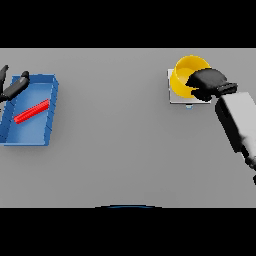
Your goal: Pick up the red beaker and tilt it to pour out 1 green nut into yellow bowl. Pick up the yellow bowl and place it on the metallic measuring scale.
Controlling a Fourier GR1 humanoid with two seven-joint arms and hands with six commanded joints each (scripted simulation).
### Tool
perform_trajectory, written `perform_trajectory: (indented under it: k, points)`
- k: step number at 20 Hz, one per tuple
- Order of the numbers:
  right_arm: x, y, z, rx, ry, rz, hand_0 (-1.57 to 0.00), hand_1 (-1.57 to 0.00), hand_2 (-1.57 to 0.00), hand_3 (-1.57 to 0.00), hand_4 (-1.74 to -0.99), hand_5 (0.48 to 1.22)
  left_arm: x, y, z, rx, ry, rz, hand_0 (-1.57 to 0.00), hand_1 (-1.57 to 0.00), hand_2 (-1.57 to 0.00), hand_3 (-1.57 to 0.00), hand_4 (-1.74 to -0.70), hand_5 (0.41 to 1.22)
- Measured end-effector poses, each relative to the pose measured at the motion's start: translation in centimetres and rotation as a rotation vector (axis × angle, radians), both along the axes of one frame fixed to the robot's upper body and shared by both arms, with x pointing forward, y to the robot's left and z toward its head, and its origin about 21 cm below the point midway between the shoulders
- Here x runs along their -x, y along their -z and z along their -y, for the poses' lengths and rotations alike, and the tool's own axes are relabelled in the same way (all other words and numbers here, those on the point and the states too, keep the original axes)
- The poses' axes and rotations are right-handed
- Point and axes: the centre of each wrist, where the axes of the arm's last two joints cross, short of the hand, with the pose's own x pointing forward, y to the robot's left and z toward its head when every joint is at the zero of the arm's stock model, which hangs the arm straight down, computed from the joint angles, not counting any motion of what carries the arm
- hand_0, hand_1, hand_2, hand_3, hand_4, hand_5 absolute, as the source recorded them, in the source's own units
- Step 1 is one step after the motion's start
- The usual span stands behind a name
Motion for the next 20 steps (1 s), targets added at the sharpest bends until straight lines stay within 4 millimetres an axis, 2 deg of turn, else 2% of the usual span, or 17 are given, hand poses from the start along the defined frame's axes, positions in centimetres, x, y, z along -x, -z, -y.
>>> perform_trajectory:
  k: [2,4,5,6,8,11,13,15,20]
  points:
    - [-0.3,-0.1,-0.1,-0.009,0.018,-0.016,-1.42,-1.57,-1.36,-1.49,-1.741,1.221,-0.2,0.2,0.5,-0.002,0.002,-0.009,0.0,0.0,0.0,0.0,-0.73,0.712]
    - [-0.5,-0.5,-0.1,-0.012,0.015,-0.023,-1.4,-1.57,-1.39,-1.36,-1.741,1.221,0.0,0.2,-0.1,-0.006,-0.005,-0.013,0.0,0.0,0.0,0.0,-0.73,0.715]
    - [-0.4,-0.2,0.0,-0.009,0.012,-0.039,-1.33,-1.46,-1.42,-1.2,-1.741,1.221,-0.1,0.1,0.2,-0.006,-0.008,-0.018,0.0,0.0,0.0,0.0,-0.73,0.717]
    - [-0.3,-0.2,0.0,-0.016,0.015,-0.038,-1.13,-1.32,-1.33,-1.06,-1.701,1.221,-0.1,0.3,-0.1,0.003,-0.005,-0.007,0.0,0.0,0.0,0.0,-0.73,0.72]
    - [-0.3,-0.5,0.6,-0.039,0.022,-0.046,-0.72,-0.98,-1.04,-0.83,-1.619,1.072,-0.4,0.2,-0.3,0.003,-0.003,-0.008,0.0,0.0,0.0,0.0,-0.73,0.728]
    - [-0.4,-0.4,0.5,-0.025,0.05,-0.074,-0.37,-0.58,-0.69,-0.61,-1.539,0.933,-0.6,0.7,0.0,0.01,0.005,-0.013,0.0,0.0,0.0,0.0,-0.73,0.717]
    - [-0.4,-0.3,0.8,-0.018,0.036,-0.078,-0.24,-0.38,-0.52,-0.53,-1.501,0.877,-0.7,0.4,0.2,0.004,-0.003,-0.013,0.0,0.0,0.0,0.0,-0.72,0.708]
    - [-0.5,-0.2,0.5,0.002,0.015,-0.072,-0.15,-0.24,-0.37,-0.45,-1.469,0.842,-0.5,0.5,0.2,0.004,-0.002,-0.012,0.0,0.0,0.0,0.0,-0.72,0.703]
    - [-0.7,-0.4,0.6,0.016,0.04,-0.1,-0.05,-0.08,-0.13,-0.3,-1.412,0.771,-0.7,0.4,0.0,0.001,0.002,-0.013,0.0,0.0,0.0,0.0,-0.72,0.694]
